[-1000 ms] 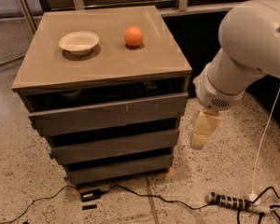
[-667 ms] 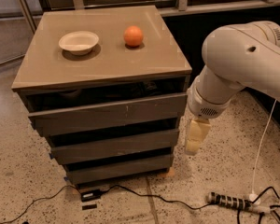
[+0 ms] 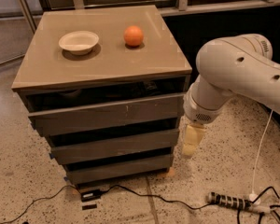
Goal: Open middle drawer
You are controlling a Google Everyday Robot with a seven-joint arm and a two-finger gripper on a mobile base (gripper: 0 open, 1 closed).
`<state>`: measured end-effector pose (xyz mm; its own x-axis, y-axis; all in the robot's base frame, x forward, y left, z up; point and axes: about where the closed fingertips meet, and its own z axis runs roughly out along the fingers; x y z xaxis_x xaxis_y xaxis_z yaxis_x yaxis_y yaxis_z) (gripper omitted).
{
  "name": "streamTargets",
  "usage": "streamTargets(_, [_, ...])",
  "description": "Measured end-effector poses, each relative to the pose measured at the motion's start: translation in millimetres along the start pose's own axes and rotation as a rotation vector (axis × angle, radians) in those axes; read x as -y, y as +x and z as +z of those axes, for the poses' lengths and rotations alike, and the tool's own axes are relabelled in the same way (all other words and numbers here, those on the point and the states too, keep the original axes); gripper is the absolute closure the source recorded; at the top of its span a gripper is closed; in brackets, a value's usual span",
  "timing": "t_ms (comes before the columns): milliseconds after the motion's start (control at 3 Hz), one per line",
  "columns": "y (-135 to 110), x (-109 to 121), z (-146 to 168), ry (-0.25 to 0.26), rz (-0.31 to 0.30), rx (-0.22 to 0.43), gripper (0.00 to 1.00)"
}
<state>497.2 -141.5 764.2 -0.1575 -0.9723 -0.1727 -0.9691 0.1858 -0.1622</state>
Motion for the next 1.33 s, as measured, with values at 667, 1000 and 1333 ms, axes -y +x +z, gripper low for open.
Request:
streamTargets(667, [-8, -14, 83, -0.017, -0.032, 0.03, 0.0])
streamTargets(1000, [-18, -19, 126, -0.026, -0.059, 0.038, 0.0])
streamTargets(1333, [-25, -22, 157, -0.041, -0.077, 0.032, 0.0])
